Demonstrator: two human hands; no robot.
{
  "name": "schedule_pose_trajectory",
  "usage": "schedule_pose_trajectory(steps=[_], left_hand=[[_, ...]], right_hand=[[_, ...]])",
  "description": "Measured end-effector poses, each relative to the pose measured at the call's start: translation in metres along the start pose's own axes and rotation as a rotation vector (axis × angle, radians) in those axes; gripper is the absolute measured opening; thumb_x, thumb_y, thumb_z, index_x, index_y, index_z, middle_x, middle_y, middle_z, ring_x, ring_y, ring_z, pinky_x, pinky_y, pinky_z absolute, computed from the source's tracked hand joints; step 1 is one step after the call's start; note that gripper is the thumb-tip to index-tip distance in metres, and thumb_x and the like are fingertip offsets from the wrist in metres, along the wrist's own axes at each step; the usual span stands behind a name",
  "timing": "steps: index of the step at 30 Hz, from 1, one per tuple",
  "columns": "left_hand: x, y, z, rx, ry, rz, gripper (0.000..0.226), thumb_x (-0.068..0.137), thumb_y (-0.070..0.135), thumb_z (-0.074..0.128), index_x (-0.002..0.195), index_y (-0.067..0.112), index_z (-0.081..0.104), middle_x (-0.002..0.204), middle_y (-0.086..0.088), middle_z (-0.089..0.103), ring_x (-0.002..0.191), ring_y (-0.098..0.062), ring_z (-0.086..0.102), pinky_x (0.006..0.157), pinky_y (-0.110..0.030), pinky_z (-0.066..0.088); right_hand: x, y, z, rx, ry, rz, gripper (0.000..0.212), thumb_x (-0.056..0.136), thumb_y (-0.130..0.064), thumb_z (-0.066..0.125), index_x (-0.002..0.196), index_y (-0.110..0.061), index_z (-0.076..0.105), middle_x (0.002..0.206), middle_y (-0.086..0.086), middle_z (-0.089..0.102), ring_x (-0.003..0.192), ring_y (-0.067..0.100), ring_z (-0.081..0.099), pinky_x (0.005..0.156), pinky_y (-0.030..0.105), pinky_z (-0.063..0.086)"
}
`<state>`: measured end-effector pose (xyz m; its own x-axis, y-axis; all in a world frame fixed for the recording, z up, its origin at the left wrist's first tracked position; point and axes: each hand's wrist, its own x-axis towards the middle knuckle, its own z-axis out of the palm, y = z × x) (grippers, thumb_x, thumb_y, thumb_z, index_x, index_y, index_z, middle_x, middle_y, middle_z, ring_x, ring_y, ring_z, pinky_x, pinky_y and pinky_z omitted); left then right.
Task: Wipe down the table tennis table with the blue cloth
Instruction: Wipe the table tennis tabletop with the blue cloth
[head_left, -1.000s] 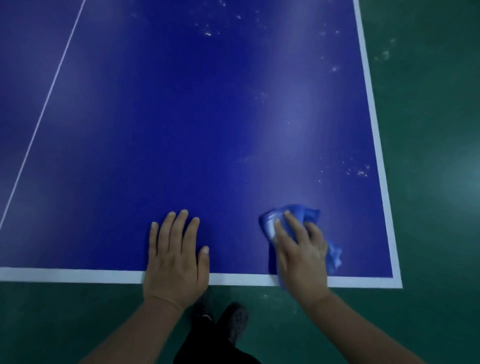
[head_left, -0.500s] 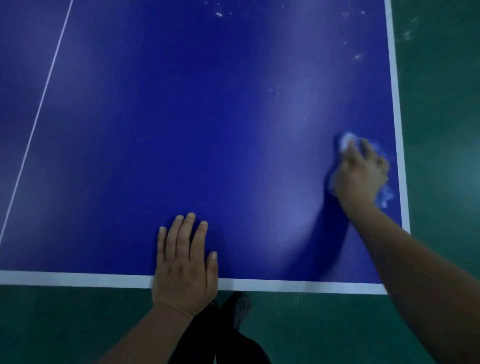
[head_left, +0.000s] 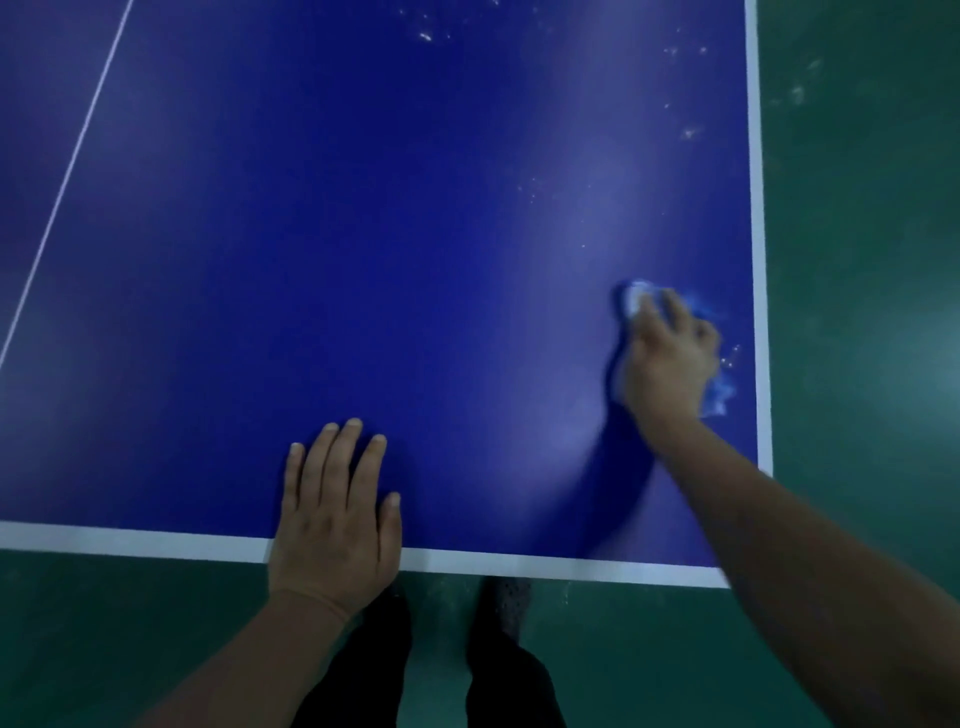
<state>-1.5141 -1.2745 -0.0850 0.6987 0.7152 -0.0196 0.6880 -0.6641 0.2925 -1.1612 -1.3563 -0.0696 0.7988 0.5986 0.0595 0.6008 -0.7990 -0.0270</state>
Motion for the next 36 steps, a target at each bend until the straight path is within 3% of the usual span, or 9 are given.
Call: schedule_pose_trajectory(steps=[2,4,9,13,19,26,29,33,36], left_hand=[[0.001,0.001,-0.001,-0.001,0.002,-0.003,0.057,0.095,0.036,0.036,0.141,0.004,0.042,0.151,-0.020,0.037,0.143,-0.037,0.030,0.121,-0.055,0.013],[0.001,0.002,-0.003,0.022,-0.005,-0.019,0.058,0.095,0.036,0.035,0.142,0.003,0.042,0.151,-0.020,0.037,0.143,-0.037,0.029,0.121,-0.056,0.011],[0.000,0.009,-0.001,0.079,-0.002,-0.100,0.060,0.094,0.038,0.035,0.141,0.002,0.043,0.152,-0.020,0.035,0.144,-0.038,0.028,0.121,-0.058,0.007],[-0.007,0.041,0.008,0.060,0.108,-0.178,0.055,0.092,0.034,0.038,0.135,0.000,0.050,0.147,-0.021,0.039,0.141,-0.039,0.032,0.121,-0.059,0.005],[-0.014,0.177,0.045,-0.071,0.118,-0.199,0.053,0.091,0.035,0.042,0.135,0.004,0.051,0.147,-0.019,0.042,0.141,-0.036,0.033,0.120,-0.059,0.007],[-0.005,0.218,0.067,0.066,0.028,-0.306,0.062,0.093,0.041,0.035,0.146,0.008,0.038,0.156,-0.017,0.029,0.148,-0.034,0.020,0.120,-0.059,0.000],[-0.005,0.217,0.067,0.068,0.044,-0.301,0.061,0.092,0.040,0.036,0.144,0.008,0.041,0.155,-0.018,0.031,0.148,-0.035,0.022,0.120,-0.061,0.001],[-0.005,0.217,0.069,0.073,0.022,-0.309,0.062,0.092,0.041,0.035,0.144,0.008,0.041,0.155,-0.017,0.032,0.148,-0.035,0.022,0.119,-0.062,0.002],[-0.005,0.216,0.069,0.077,0.003,-0.311,0.062,0.092,0.041,0.034,0.144,0.009,0.042,0.155,-0.017,0.032,0.148,-0.034,0.021,0.120,-0.061,0.001]], right_hand=[[0.013,0.026,-0.003,0.069,-0.002,0.260,0.047,0.098,-0.019,0.044,0.144,-0.025,0.051,0.155,0.002,0.040,0.127,0.043,0.040,0.103,0.053,0.038],[0.004,0.009,-0.006,0.065,0.023,0.318,0.049,0.097,-0.019,0.044,0.144,-0.028,0.050,0.155,0.001,0.039,0.127,0.043,0.040,0.100,0.052,0.039],[-0.089,-0.051,-0.002,0.122,-0.017,-0.358,0.044,0.086,-0.019,0.048,0.126,-0.024,0.065,0.141,0.002,0.056,0.108,0.040,0.051,0.081,0.045,0.046],[-0.062,0.015,-0.001,0.172,-0.040,-0.581,0.043,0.090,-0.024,0.046,0.127,-0.025,0.067,0.140,0.003,0.058,0.109,0.040,0.052,0.081,0.045,0.047],[0.083,0.154,0.004,0.137,0.040,-0.299,0.039,0.096,-0.015,0.047,0.130,-0.015,0.065,0.141,0.015,0.055,0.113,0.048,0.049,0.096,0.049,0.041],[0.124,0.171,-0.011,0.253,0.069,-0.073,0.038,0.092,-0.022,0.039,0.125,-0.020,0.057,0.144,0.008,0.049,0.120,0.039,0.043,0.095,0.043,0.042],[0.061,0.149,-0.010,0.343,0.083,-0.352,0.036,0.094,-0.019,0.046,0.126,-0.026,0.063,0.133,0.008,0.059,0.107,0.037,0.056,0.081,0.032,0.042],[-0.006,0.144,0.002,0.314,-0.029,-0.979,0.036,0.092,-0.009,0.050,0.121,-0.013,0.071,0.130,0.013,0.064,0.090,0.038,0.061,0.079,0.042,0.051],[0.085,0.159,0.003,0.221,0.021,-0.740,0.045,0.091,-0.002,0.051,0.131,-0.017,0.065,0.135,0.016,0.059,0.101,0.042,0.057,0.088,0.043,0.047]])
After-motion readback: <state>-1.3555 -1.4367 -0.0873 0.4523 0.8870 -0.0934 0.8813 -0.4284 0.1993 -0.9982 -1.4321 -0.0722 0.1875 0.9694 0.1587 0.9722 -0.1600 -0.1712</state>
